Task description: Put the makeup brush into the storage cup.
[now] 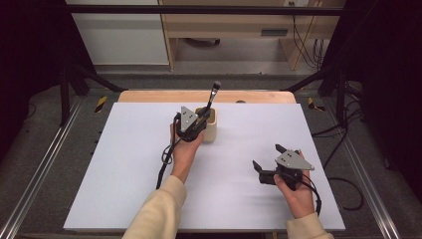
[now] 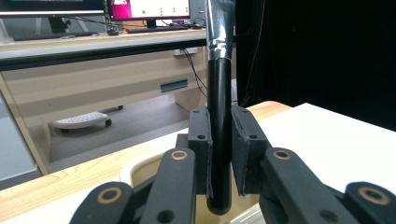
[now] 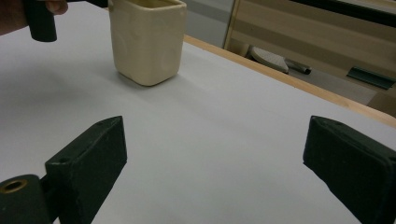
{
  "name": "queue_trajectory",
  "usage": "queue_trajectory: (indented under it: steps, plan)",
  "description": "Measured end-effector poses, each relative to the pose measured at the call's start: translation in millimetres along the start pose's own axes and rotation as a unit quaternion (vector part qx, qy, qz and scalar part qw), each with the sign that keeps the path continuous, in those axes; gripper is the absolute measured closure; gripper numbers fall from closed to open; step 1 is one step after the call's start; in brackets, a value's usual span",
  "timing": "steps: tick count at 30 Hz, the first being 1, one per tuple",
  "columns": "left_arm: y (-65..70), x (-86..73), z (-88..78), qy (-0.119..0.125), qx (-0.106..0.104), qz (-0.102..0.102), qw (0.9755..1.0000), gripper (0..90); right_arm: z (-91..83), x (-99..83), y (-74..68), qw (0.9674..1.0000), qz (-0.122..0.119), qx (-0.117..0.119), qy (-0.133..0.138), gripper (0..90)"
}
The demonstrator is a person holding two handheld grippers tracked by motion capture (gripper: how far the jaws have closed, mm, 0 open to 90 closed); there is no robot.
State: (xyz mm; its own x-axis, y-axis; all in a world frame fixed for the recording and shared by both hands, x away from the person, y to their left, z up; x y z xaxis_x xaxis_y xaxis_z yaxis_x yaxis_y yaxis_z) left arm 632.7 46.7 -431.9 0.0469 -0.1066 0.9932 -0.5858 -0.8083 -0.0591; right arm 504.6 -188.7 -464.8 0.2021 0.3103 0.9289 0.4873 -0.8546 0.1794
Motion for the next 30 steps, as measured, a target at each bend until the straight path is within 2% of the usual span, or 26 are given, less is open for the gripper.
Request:
queue_trajectory:
  steps: [15,30]
  plan:
    - [0.2,-5.5,1.5,0.0,0.002,-0.012,0.9999,78.8,0.0,-0.1,-0.8,1.0,0.001,0.003,-0.001,6.6]
    - [-4.2,-11.2,-0.4,-0.004,0.009,-0.012,0.9999,78.7,0.6,-0.9,-2.4,1.0,-0.001,0.007,-0.004,6.6]
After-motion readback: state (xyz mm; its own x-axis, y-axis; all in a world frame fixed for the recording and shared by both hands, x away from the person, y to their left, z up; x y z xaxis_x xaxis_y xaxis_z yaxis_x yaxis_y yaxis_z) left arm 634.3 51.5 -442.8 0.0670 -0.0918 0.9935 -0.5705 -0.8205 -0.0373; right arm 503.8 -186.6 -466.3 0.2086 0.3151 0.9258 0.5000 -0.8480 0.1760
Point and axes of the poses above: each handheld gripper's, and its own axes: z roughly forward along the jaws, x roughly out of its top, y roughly to its right, the point moved 7 cm from there along z, roughly forward along the jaws, and after that the axes turned 2 degrees about -x, right-handed, at the moved point
